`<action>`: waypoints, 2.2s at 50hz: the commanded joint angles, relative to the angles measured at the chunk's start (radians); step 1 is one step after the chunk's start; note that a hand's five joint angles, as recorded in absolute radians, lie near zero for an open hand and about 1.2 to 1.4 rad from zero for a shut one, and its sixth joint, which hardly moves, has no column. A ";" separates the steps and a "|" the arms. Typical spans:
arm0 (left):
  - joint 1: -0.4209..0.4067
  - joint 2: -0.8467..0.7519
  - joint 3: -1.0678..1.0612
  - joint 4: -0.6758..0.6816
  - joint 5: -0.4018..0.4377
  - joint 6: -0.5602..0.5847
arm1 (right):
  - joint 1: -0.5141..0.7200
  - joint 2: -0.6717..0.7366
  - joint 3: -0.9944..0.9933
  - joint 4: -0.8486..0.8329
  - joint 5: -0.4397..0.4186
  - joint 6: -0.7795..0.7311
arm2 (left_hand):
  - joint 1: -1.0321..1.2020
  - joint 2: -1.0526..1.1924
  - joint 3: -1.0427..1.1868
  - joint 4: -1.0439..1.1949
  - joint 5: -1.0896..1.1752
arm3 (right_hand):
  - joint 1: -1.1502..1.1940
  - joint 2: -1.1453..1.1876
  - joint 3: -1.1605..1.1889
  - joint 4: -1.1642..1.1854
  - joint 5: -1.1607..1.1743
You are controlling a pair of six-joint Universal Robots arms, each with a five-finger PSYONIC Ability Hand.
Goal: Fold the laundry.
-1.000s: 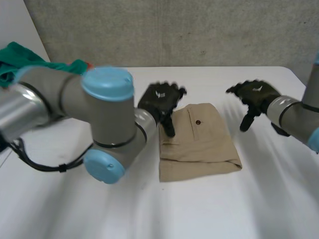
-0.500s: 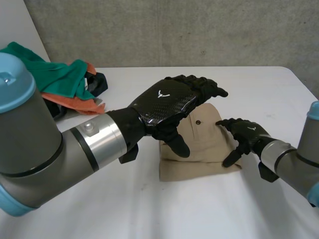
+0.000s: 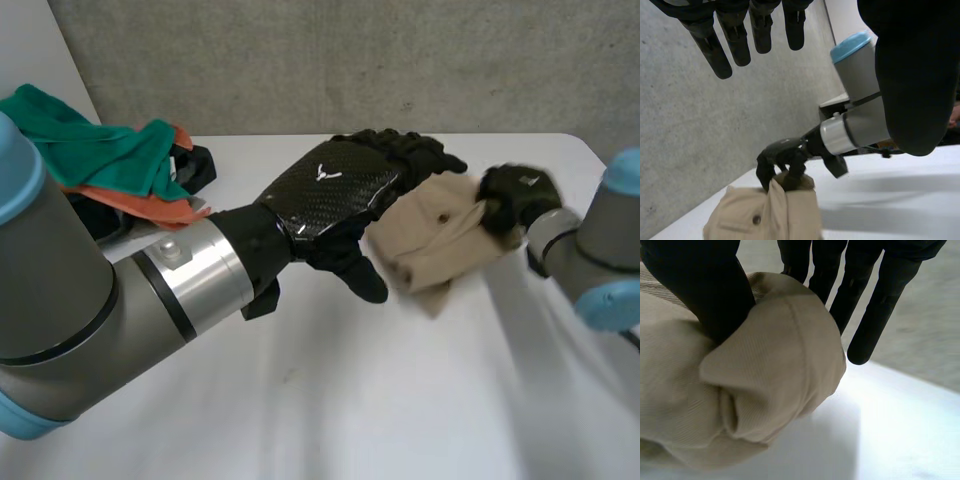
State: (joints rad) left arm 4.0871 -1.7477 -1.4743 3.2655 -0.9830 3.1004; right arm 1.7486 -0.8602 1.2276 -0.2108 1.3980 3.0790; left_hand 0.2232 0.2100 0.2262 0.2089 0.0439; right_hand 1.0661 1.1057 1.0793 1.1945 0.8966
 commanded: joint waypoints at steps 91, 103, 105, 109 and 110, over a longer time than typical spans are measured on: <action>0.561 -0.591 0.588 0.422 -0.445 0.327 | 0.092 -0.434 0.463 0.148 -0.237 -0.592 | 1.173 1.186 1.170 1.187 1.178 | -0.892 -0.931 -0.905 -1.020 -0.897; 0.274 -0.125 0.169 0.459 -0.402 0.054 | 0.075 -0.528 0.388 0.064 -0.108 -0.340 | 1.173 1.186 1.170 1.187 1.178 | -0.892 -0.931 -0.905 -1.020 -0.897; 0.215 -0.121 0.122 0.454 -0.390 0.046 | 0.066 -0.534 0.382 0.064 -0.097 -0.326 | 1.173 1.186 1.170 1.187 1.178 | -0.892 -0.931 -0.905 -1.020 -0.897; 0.066 -0.157 0.029 0.430 -0.367 0.047 | 0.049 -0.543 0.382 0.064 -0.091 -0.321 | 1.173 1.186 1.170 1.187 1.178 | -0.892 -0.931 -0.905 -1.020 -0.897; 0.012 -0.212 0.013 0.418 -0.367 0.049 | 0.046 -0.543 0.383 0.064 -0.091 -0.321 | 1.173 1.186 1.170 1.187 1.178 | -0.892 -0.931 -0.905 -1.020 -0.897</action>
State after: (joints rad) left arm 4.2936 -1.8710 -1.3531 3.7193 -1.3750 3.1501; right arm 1.8169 -1.3927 1.6132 -0.1496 1.2947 2.7424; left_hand 1.1066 1.1916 1.1782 1.1998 0.9281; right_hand 0.2201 0.2105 0.2119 0.2125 0.0412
